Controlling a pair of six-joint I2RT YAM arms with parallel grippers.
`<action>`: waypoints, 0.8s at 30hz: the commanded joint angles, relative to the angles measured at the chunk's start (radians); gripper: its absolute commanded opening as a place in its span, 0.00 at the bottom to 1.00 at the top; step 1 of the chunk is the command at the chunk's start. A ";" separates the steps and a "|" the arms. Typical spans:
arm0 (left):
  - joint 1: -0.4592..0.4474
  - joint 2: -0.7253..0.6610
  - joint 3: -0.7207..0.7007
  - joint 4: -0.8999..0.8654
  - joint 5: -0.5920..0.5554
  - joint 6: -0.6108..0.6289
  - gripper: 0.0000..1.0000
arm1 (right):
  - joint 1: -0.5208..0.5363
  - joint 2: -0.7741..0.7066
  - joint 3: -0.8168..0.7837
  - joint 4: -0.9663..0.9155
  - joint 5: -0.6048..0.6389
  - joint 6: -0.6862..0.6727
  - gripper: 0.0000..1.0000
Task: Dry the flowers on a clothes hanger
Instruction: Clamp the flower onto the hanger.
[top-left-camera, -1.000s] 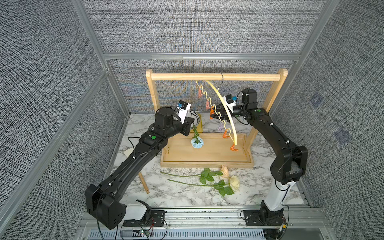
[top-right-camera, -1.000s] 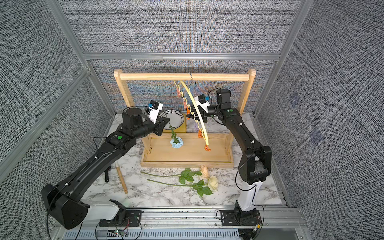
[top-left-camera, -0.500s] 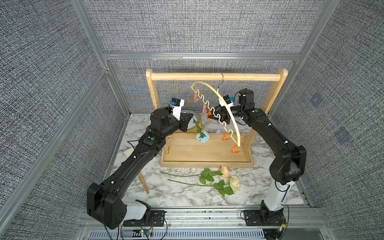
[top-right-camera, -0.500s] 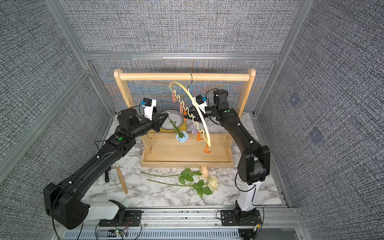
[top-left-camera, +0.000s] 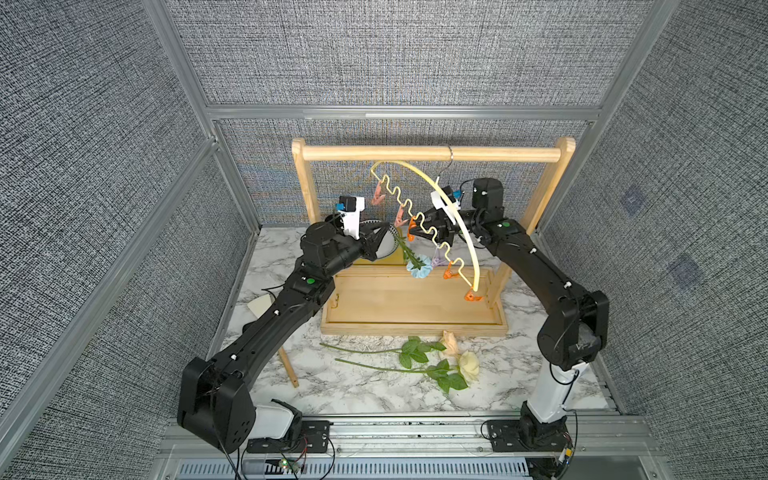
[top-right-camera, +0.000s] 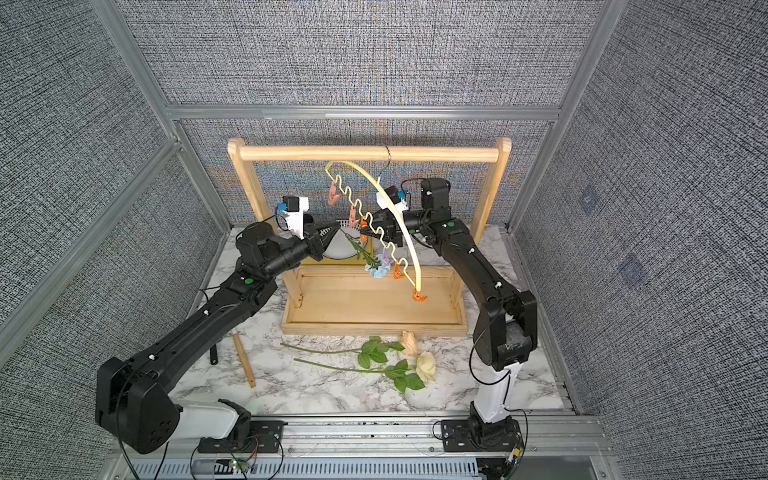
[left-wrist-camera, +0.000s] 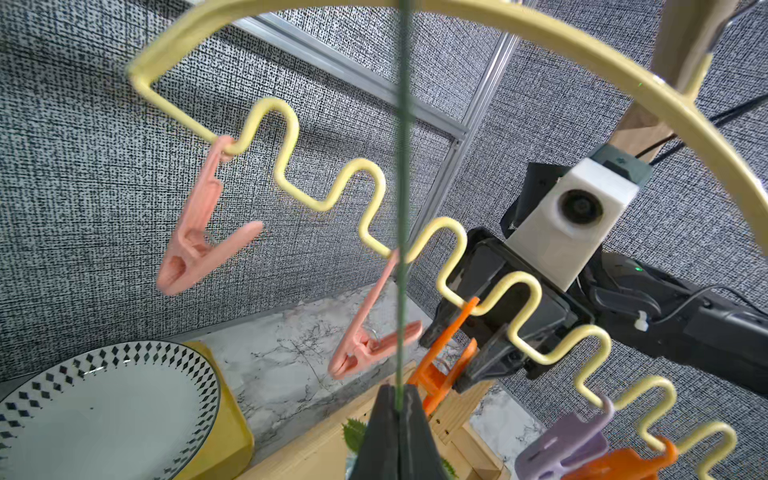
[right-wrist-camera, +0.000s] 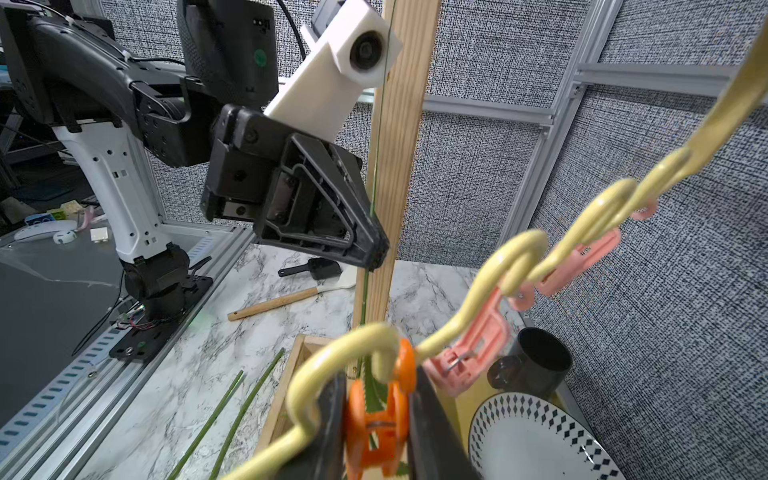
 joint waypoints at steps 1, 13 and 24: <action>0.001 0.015 0.000 0.078 0.027 -0.039 0.02 | 0.005 -0.010 -0.010 0.078 0.019 0.070 0.27; 0.001 0.074 -0.037 0.208 0.024 -0.125 0.02 | 0.010 -0.004 -0.010 0.099 0.019 0.100 0.27; -0.003 0.141 -0.023 0.259 0.054 -0.180 0.02 | 0.016 -0.001 -0.017 0.122 0.037 0.130 0.27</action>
